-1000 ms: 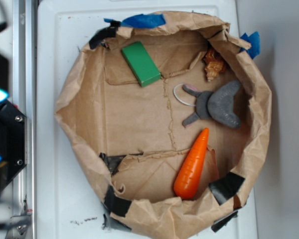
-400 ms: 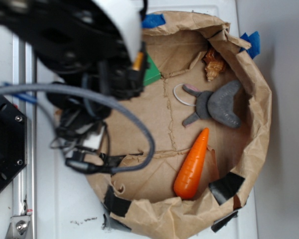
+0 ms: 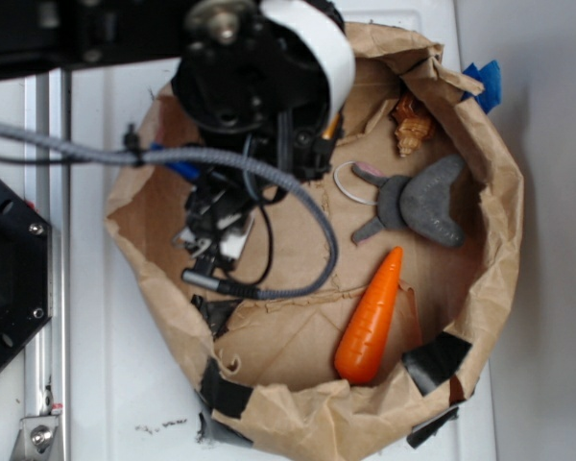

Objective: Grab the green block.

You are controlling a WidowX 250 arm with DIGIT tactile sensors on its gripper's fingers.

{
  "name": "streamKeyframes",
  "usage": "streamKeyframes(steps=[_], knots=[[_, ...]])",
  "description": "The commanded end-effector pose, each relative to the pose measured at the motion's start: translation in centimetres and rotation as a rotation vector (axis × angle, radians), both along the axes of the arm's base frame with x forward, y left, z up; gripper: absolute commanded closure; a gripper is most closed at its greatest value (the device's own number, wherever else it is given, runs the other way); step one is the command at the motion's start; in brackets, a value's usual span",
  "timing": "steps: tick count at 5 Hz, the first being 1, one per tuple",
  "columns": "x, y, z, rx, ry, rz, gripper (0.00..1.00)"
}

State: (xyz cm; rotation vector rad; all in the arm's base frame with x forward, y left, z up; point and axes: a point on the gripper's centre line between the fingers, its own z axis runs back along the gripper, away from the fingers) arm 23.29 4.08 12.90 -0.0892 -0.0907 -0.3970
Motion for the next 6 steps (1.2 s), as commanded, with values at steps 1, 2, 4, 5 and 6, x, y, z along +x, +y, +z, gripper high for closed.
streamKeyframes(steps=[1,2,4,5,6], knots=[[0.6,1.4,-2.7,-0.002,-0.059,-0.128,0.00],[0.3,2.3,-3.4,0.001,-0.091,-0.193,0.00],[-0.8,4.3,-3.1,0.061,-0.141,-0.277,0.00],[-1.0,5.4,-2.8,0.051,-0.115,-0.250,0.00],[0.2,5.7,-2.8,0.057,-0.077,-0.268,0.00]])
